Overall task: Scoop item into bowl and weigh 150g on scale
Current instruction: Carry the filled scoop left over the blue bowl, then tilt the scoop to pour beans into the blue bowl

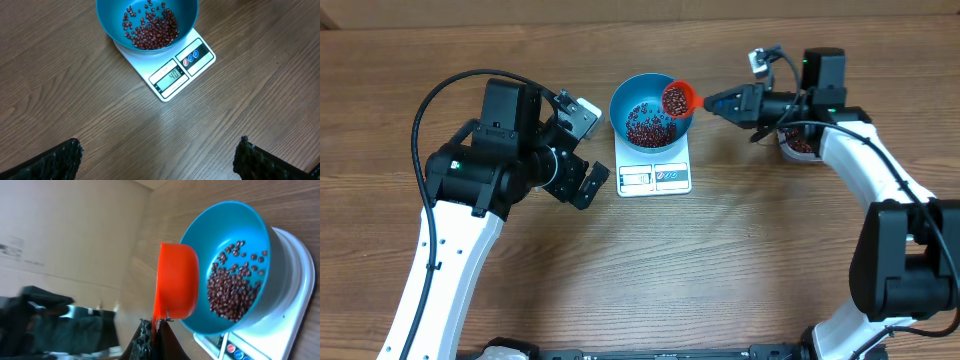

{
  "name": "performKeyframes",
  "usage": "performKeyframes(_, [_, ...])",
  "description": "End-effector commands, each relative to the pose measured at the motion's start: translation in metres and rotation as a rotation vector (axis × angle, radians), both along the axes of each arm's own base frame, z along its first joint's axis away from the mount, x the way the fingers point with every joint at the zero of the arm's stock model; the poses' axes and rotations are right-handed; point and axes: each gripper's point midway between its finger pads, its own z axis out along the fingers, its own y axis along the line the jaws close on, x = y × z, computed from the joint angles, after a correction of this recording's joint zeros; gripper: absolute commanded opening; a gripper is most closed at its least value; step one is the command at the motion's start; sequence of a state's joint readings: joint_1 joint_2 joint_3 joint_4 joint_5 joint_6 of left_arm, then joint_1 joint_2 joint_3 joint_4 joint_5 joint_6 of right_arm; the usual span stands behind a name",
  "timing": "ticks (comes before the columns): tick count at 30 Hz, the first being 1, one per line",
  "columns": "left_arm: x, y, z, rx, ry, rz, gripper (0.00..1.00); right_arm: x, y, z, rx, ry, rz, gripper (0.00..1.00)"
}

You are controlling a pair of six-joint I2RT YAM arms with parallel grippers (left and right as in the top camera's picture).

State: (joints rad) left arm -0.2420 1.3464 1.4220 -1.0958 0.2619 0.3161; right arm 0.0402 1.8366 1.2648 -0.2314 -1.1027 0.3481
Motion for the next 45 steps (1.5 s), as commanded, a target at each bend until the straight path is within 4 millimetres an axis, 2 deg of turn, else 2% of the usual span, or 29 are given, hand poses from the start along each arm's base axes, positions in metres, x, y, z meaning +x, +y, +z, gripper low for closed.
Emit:
performKeyframes(1, [0.000, -0.003, 0.011, -0.027, -0.022, -0.003, 1.00, 0.008, 0.015, -0.014, -0.135, -0.126, -0.004, 0.04])
performKeyframes(8, [0.000, -0.003, 0.011, -0.027, -0.022, -0.003, 1.00, 0.011, 0.035, -0.029, -0.311, -0.316, 0.041, 0.04])
performKeyframes(15, [0.000, -0.003, 0.011, -0.027, -0.021, -0.003, 1.00, 0.015, 0.038, -0.035, -0.419, -0.434, 0.065, 0.04])
performKeyframes(30, [0.000, -0.003, 0.011, -0.027, -0.022, -0.003, 1.00, 0.024, 0.030, -0.042, -0.535, -0.510, 0.050, 0.04])
performKeyframes(45, [0.000, -0.003, 0.011, -0.027, -0.022, -0.003, 1.00, 0.024, 0.043, -0.041, -0.705, -0.614, 0.055, 0.04])
